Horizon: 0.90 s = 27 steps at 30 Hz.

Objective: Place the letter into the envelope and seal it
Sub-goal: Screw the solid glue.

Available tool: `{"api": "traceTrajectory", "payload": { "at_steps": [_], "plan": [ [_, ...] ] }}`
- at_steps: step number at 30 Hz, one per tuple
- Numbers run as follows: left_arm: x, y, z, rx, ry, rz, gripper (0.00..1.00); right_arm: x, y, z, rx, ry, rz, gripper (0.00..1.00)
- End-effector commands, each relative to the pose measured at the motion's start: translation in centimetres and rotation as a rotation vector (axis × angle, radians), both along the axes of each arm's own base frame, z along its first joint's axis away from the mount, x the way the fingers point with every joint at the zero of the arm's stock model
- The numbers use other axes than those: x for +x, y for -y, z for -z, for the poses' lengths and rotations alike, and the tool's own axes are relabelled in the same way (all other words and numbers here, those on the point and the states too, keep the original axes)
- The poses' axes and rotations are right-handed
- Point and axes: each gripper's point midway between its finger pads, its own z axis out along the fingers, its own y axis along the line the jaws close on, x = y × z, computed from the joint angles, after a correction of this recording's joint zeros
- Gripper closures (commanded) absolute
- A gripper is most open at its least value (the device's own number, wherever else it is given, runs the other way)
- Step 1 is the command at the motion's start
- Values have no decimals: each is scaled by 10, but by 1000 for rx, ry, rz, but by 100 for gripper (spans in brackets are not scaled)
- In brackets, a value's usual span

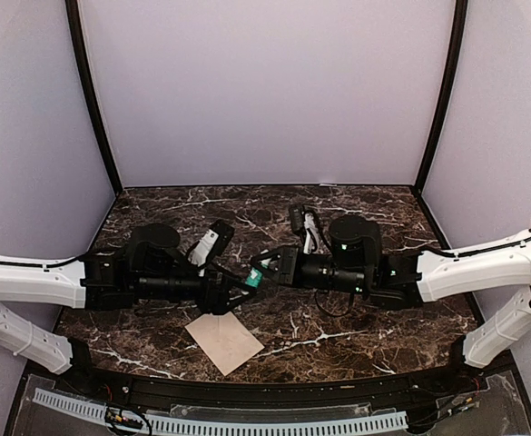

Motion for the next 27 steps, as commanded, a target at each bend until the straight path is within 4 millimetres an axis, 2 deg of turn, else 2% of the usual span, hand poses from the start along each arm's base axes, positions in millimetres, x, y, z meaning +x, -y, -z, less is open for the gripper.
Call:
{"api": "traceTrajectory", "payload": {
  "at_steps": [1, 5, 10, 14, 18, 20, 22, 27],
  "plan": [
    [-1, 11, -20, -51, 25, 26, 41, 2, -3, -29, 65, 25, 11, 96],
    [0, 11, -21, -56, 26, 22, 50, 2, -3, -29, 67, 23, 11, 96],
    [0, 11, -19, -57, 21, 19, 55, 2, -3, -28, 66, 22, 10, 96],
    [-1, 13, -18, -60, 16, 24, 63, 1, -4, -28, 67, 20, 6, 96],
    [-2, 14, -17, -62, 8, 34, 77, 2, -2, -28, 67, 19, 10, 97],
    [-3, 14, -16, -61, 6, 38, 90, 1, -2, -29, 73, 21, 4, 97],
    [-5, 13, -15, -59, 2, 45, 97, -1, -1, -33, 91, 32, -10, 97],
    [-14, 13, -18, -83, -15, 84, 100, -12, 2, -43, 142, 103, -130, 99]
  ]
}}
